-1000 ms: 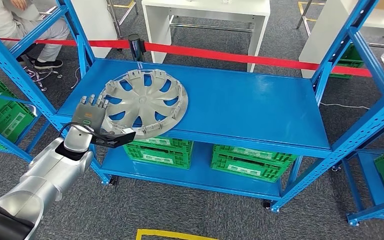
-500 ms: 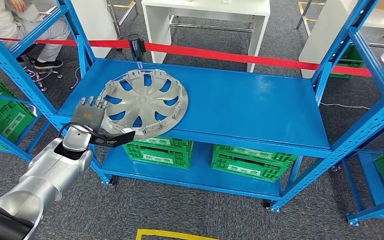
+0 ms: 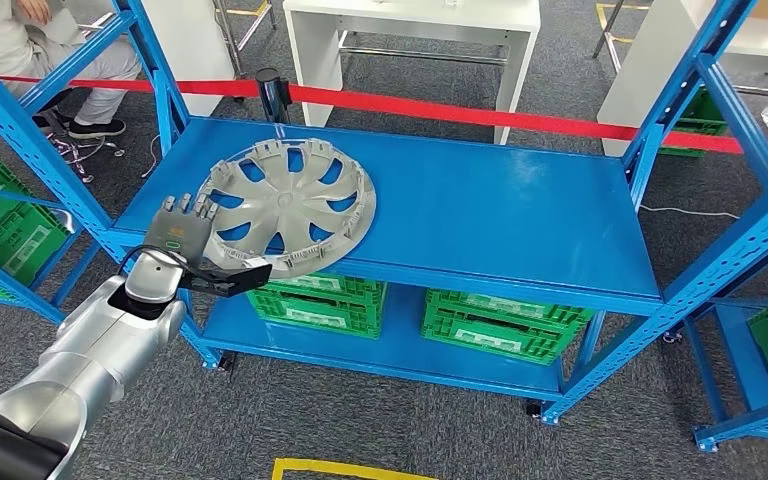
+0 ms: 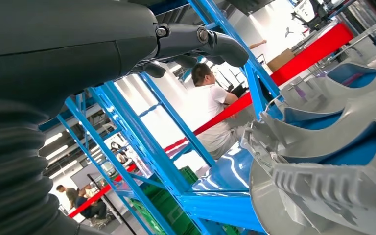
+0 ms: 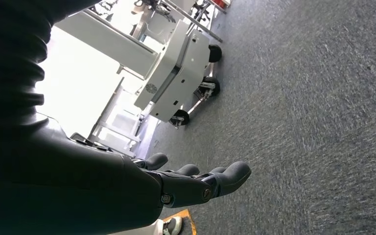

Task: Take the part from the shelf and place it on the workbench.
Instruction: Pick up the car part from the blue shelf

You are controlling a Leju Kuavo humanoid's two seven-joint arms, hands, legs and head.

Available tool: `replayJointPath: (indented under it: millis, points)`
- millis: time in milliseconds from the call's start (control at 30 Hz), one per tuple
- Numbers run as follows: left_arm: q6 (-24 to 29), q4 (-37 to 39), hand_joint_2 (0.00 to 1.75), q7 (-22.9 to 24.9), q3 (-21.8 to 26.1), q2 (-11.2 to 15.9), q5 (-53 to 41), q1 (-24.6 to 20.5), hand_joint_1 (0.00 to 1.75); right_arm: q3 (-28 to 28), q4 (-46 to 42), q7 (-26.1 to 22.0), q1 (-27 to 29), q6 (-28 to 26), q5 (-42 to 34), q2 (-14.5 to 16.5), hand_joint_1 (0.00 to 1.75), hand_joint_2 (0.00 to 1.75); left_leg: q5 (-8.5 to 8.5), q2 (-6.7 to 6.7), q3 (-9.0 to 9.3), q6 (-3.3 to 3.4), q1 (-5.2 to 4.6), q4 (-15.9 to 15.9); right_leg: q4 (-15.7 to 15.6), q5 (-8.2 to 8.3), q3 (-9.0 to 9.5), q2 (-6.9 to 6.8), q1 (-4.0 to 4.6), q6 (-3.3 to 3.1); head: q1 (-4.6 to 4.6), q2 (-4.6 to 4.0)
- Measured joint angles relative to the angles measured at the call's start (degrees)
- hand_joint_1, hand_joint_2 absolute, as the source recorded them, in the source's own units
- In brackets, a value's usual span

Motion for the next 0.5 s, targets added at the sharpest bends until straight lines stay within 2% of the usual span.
replayJointPath:
  millis: [500]
  points:
    - [-2.1,0.0,0.00,-2.1,-0.4,-0.2,-3.7,0.4,0.00,0.0,0.0,0.0,0.0,0.0,0.5,0.0,0.00,1.75,0.00,0.00,0.00,0.00,0.00,0.0,0.0,0.00,0.00,0.00,0.00,0.00,0.00,0.00]
